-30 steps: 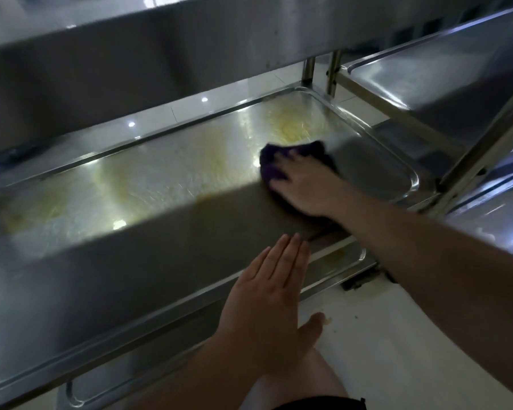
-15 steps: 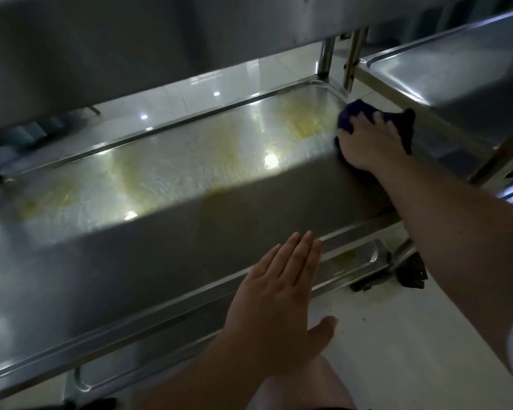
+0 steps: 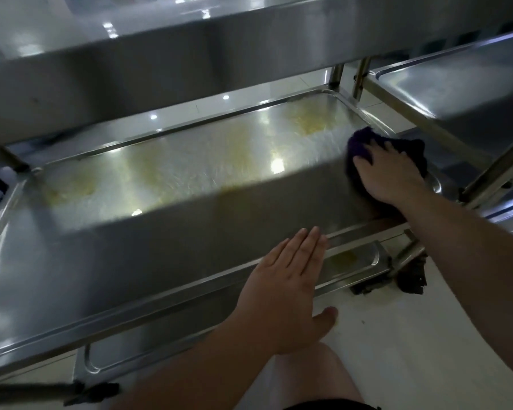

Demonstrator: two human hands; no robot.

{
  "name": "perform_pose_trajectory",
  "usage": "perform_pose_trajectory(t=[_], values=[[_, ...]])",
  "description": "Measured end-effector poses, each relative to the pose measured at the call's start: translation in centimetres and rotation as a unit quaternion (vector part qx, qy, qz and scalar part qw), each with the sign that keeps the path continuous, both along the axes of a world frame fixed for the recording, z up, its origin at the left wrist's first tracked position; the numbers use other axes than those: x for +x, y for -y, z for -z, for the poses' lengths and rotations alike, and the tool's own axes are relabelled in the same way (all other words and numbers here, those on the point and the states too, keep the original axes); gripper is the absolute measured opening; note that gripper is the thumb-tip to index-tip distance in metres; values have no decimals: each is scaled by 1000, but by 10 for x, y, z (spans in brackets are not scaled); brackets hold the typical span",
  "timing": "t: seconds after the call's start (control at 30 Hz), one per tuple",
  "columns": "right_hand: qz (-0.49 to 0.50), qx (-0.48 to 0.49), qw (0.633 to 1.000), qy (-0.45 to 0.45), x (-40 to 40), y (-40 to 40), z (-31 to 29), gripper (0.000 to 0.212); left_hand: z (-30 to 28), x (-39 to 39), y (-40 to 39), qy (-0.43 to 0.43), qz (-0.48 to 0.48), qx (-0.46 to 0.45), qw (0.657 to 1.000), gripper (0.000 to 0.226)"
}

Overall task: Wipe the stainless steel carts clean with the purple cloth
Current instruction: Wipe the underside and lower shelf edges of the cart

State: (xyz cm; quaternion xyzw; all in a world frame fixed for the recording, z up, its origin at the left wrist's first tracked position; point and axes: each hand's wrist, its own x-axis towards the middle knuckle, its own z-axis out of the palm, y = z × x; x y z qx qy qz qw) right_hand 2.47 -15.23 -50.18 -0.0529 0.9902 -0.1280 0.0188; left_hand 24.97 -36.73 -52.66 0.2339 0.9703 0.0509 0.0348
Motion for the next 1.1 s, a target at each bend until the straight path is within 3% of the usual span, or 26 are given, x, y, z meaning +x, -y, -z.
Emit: perform_pose_trajectory(t=[0.1, 0.2, 0.23, 0.37, 0.5, 0.57, 0.7, 0.83, 0.93, 1.0, 1.1], values=[[44, 13, 999, 26, 8, 23, 2, 68, -6, -5, 2, 46, -17, 90, 995, 95], [-6, 8, 999, 34, 35, 85, -1, 69, -22, -10, 12, 87, -87, 309, 943, 73], [-30, 5, 999, 35, 47, 108, -1, 69, -28, -9, 21, 67, -118, 341, 930, 62], [-179, 2, 984, 26, 106, 189, 3, 70, -36, 7, 84, -92, -244, 271, 927, 33], [-240, -18, 970, 38, 107, 187, 4, 67, -35, 37, 172, -76, -377, 148, 911, 34], [-174, -22, 984, 27, 88, 157, 3, 64, -35, 53, 210, -52, -447, 105, 887, 40], [60, -20, 998, 32, 63, 102, 1, 67, -31, 83, 251, -25, -527, 71, 847, 45], [131, -27, 991, 30, 90, 170, 2, 71, -21, 87, 250, -25, -541, 79, 837, 48], [35, -37, 998, 22, 133, 276, 6, 70, -18, 87, 252, -33, -541, 80, 837, 48], [-105, -44, 993, 36, 161, 339, 7, 71, -19, 88, 254, -38, -538, 78, 838, 48], [-350, 0, 935, 59, 172, 365, 4, 69, -18, 89, 254, -38, -532, 82, 842, 50]])
